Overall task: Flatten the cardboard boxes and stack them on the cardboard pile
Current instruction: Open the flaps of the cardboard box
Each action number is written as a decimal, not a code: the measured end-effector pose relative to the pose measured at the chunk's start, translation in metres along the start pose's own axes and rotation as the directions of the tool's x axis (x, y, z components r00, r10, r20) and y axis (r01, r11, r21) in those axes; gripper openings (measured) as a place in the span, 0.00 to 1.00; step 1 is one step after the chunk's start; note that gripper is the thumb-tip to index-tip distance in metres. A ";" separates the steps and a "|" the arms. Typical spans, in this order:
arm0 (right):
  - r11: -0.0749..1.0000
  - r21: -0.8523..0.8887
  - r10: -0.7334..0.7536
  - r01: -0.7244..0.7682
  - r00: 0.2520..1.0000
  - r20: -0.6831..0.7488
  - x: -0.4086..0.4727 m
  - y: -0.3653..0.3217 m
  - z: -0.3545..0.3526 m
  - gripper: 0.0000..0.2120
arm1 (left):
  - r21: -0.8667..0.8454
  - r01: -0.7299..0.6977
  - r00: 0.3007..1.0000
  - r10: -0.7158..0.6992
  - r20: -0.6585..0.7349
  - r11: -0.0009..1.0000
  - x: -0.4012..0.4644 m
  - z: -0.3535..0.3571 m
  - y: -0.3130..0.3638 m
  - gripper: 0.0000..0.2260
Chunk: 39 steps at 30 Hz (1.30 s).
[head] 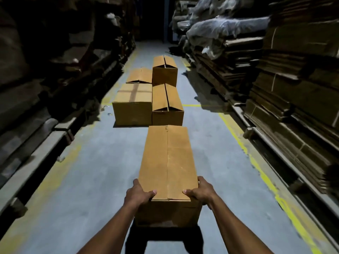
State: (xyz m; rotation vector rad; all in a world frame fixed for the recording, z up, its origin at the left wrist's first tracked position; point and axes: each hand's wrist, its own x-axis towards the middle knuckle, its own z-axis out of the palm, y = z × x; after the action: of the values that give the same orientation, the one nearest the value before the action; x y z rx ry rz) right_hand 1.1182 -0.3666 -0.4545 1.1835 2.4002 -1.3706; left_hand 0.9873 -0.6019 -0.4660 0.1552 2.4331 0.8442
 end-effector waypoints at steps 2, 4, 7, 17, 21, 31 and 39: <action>1.000 -0.021 0.000 0.000 1.000 0.000 0.011 0.022 0.012 0.36 | 0.024 -0.009 1.000 0.009 0.020 1.000 0.008 0.020 -0.016 0.43; 0.999 -0.045 -0.002 0.002 1.000 0.012 0.021 0.032 0.020 0.37 | 0.028 -0.025 0.999 0.024 0.037 0.999 0.016 0.031 -0.027 0.43; 0.992 -0.121 0.039 -0.034 0.998 0.039 0.033 0.021 0.023 0.42 | 0.045 -0.037 0.995 0.033 0.096 0.998 0.023 0.032 -0.029 0.56; 0.841 -0.541 0.013 -0.017 1.000 -0.012 0.050 -0.052 0.061 0.57 | 0.382 -0.246 0.960 0.168 0.225 0.891 0.031 0.034 0.007 0.73; 0.926 -0.371 -0.038 0.064 0.996 0.076 0.039 -0.069 -0.006 0.41 | 0.367 -0.368 0.922 0.283 0.266 0.854 0.036 0.033 -0.007 0.74; 0.425 -0.902 -0.381 -0.081 0.888 -0.259 0.045 -0.023 -0.014 0.46 | -0.325 -0.218 0.971 0.172 -0.164 0.920 0.047 0.023 -0.034 0.37; 0.669 -0.678 -0.410 0.306 0.912 0.007 0.042 -0.031 0.051 0.35 | -0.640 -0.014 0.986 -0.097 -0.138 0.768 0.043 0.014 -0.031 0.23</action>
State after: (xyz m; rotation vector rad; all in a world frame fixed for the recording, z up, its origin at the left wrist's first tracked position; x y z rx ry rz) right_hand 1.0550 -0.3908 -0.4825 0.6393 2.9456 -0.3492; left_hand 0.9611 -0.6072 -0.5140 -0.2386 2.1272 1.6694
